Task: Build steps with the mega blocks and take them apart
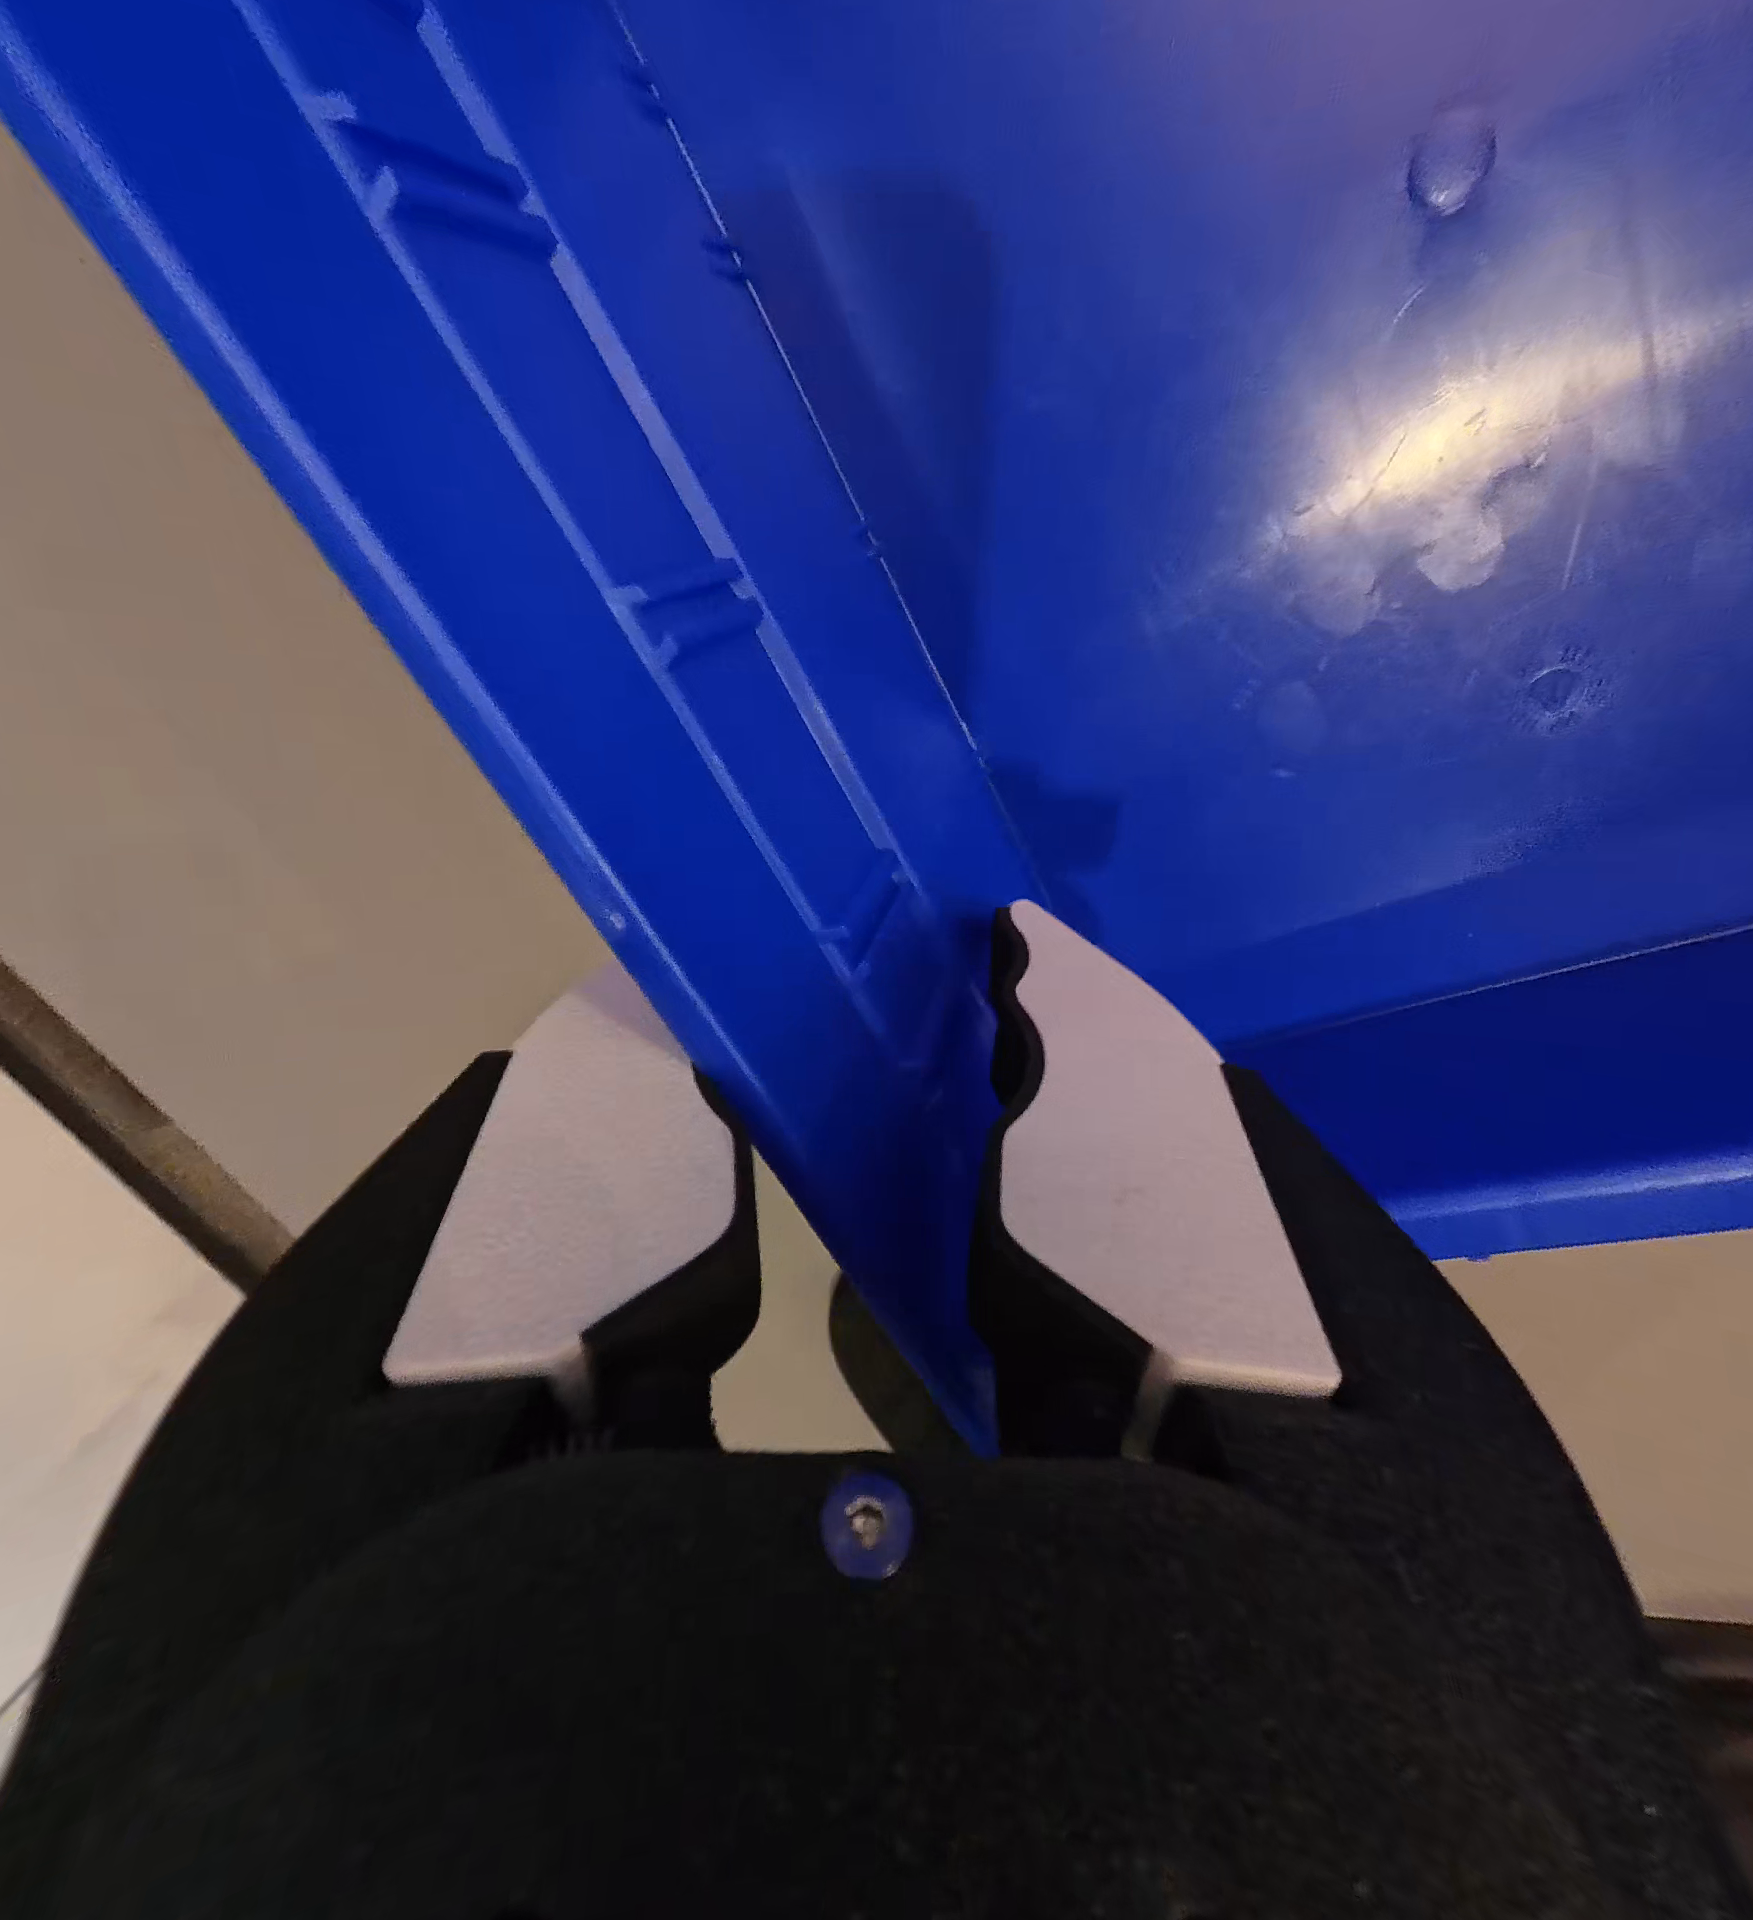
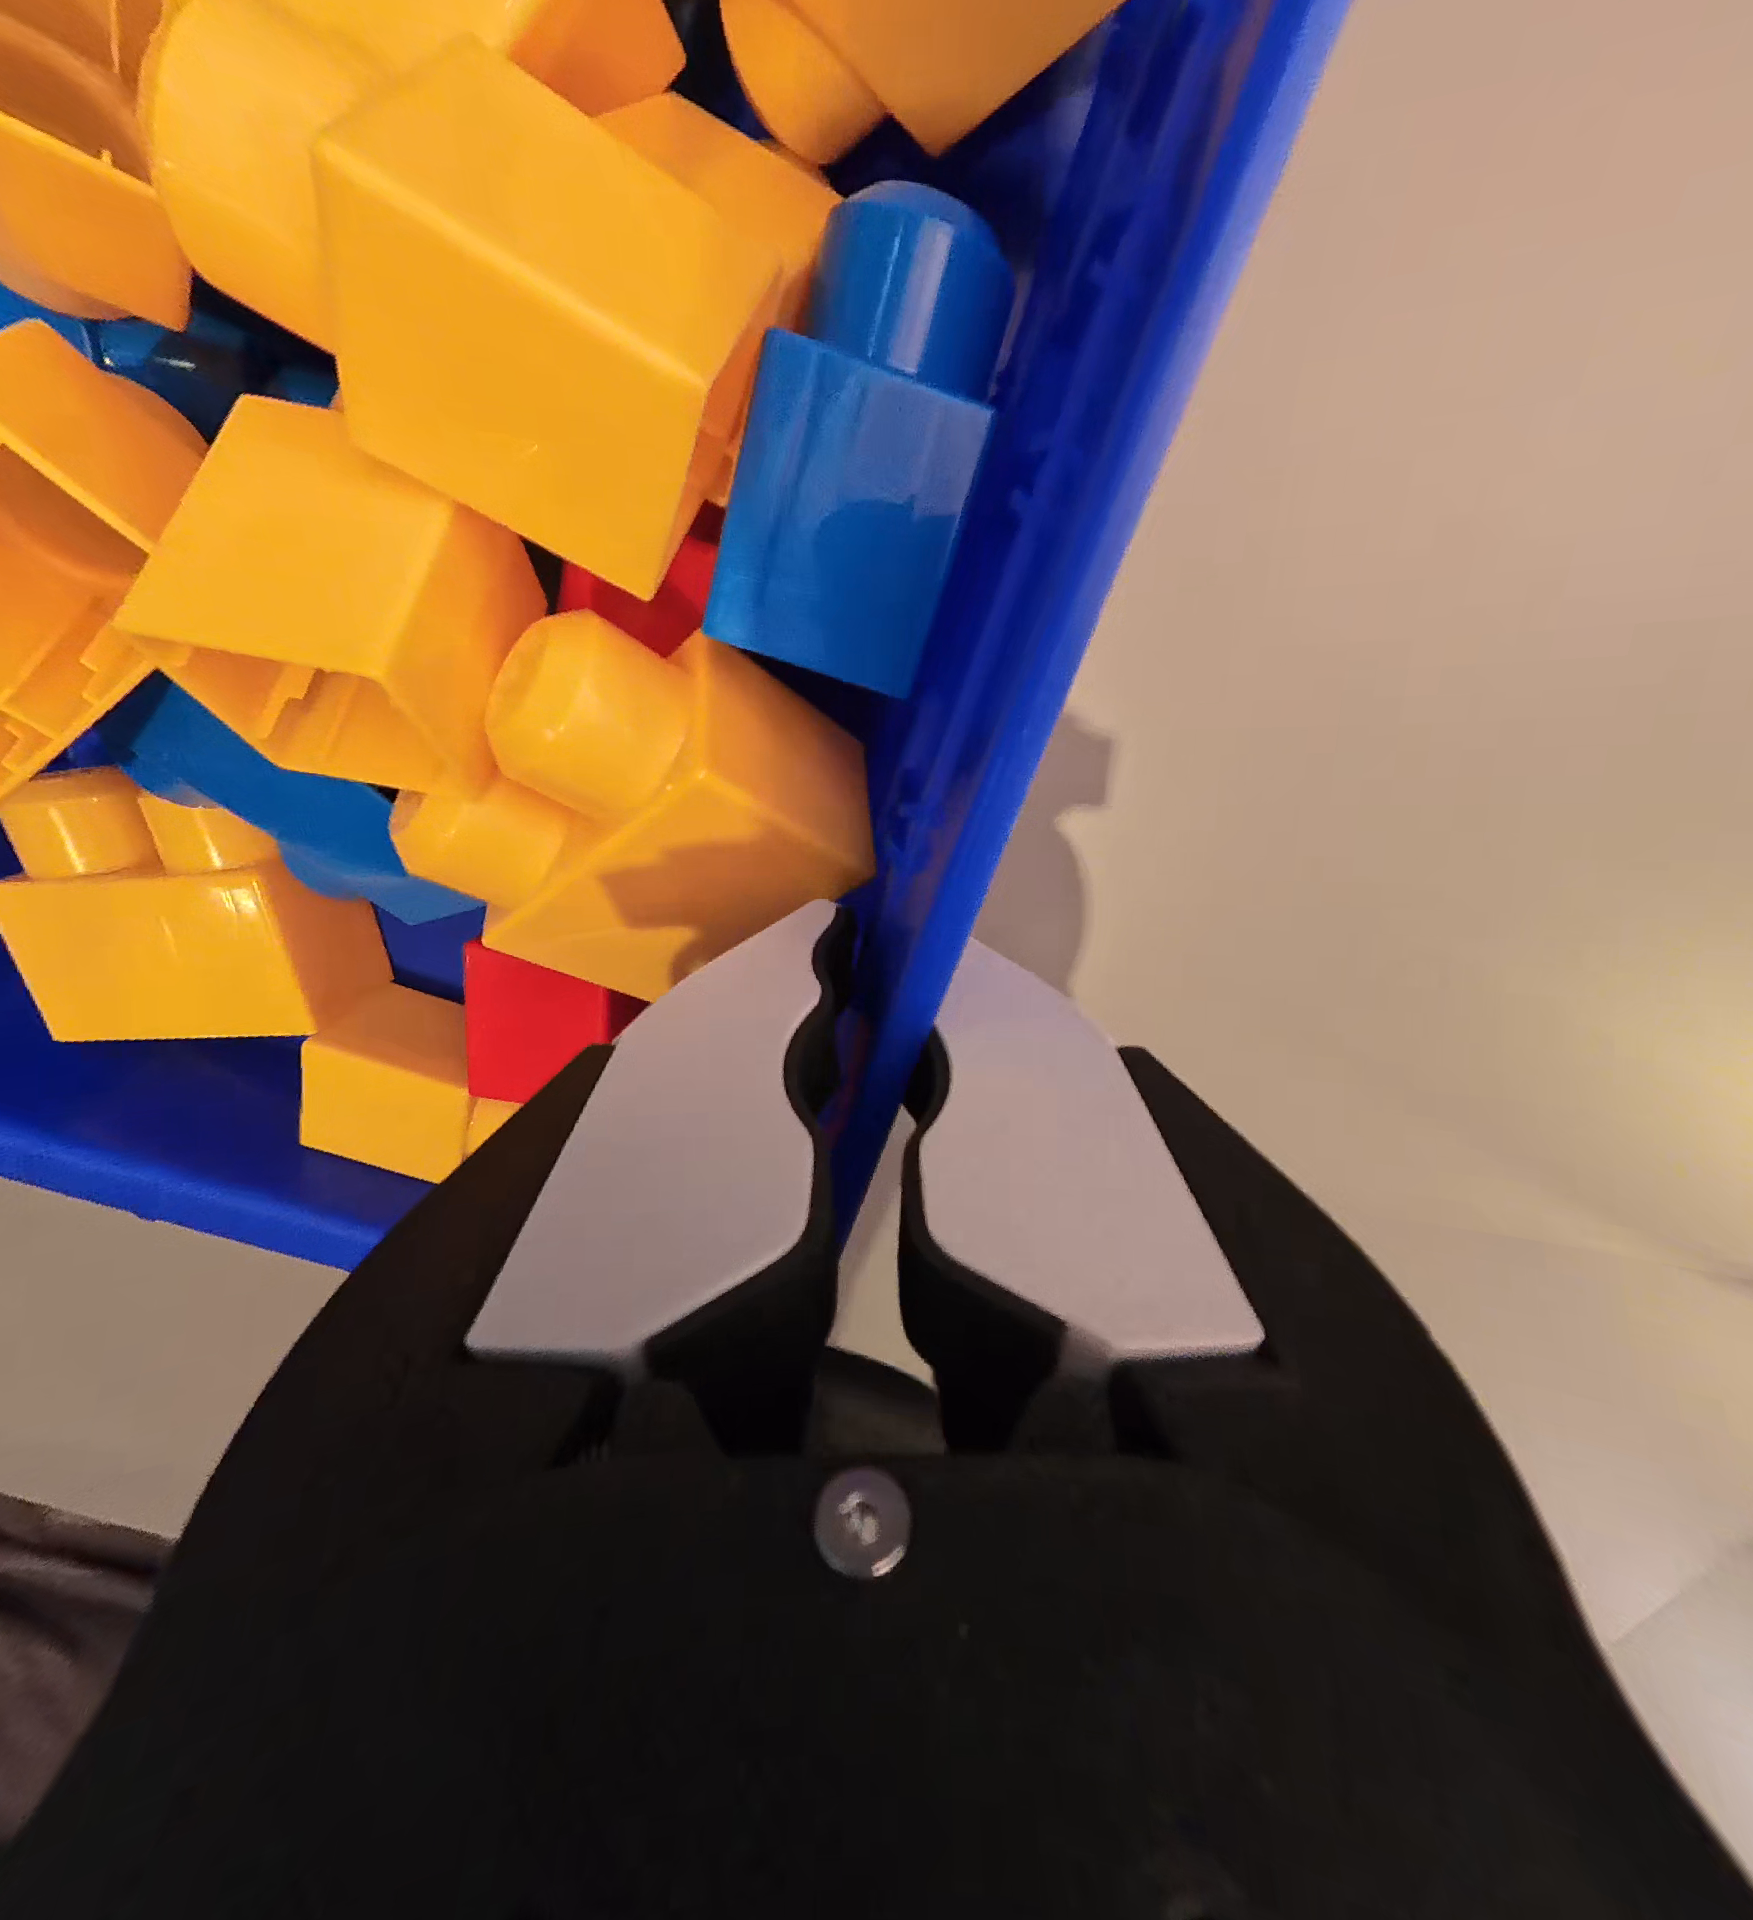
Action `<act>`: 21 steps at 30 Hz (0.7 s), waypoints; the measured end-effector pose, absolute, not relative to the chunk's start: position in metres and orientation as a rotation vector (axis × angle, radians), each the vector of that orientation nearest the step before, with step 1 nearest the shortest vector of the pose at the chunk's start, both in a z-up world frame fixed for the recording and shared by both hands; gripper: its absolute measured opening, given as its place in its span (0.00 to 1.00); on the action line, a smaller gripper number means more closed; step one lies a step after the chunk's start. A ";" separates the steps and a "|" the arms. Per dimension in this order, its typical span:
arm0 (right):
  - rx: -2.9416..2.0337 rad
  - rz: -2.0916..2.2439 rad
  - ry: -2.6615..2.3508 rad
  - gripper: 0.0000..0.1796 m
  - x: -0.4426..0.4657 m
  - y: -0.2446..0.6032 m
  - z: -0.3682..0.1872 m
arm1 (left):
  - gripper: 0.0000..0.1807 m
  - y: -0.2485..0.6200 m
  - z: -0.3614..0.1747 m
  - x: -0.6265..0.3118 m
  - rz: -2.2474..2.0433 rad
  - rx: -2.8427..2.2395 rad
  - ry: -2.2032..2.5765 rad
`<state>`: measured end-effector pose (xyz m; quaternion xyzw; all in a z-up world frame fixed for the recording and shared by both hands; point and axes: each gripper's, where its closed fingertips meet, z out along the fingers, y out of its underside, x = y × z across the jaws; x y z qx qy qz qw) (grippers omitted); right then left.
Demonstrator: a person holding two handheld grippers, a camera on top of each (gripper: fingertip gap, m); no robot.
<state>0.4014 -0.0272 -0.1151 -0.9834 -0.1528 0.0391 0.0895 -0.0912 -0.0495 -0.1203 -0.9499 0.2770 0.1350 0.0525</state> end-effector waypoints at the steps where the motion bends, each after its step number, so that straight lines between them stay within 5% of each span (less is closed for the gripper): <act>1: -2.920 0.106 -0.476 0.04 0.395 -0.026 -0.115 | 0.24 -0.050 -0.121 -0.085 0.393 -2.877 0.860; 10: -2.912 -0.025 -0.538 0.10 0.389 -0.016 -0.117 | 0.28 -0.061 -0.122 -0.053 0.433 -2.831 0.969; 21: -3.164 -0.058 -0.380 0.10 0.408 -0.005 -0.119 | 0.33 -0.062 -0.120 0.003 -0.085 -2.775 1.024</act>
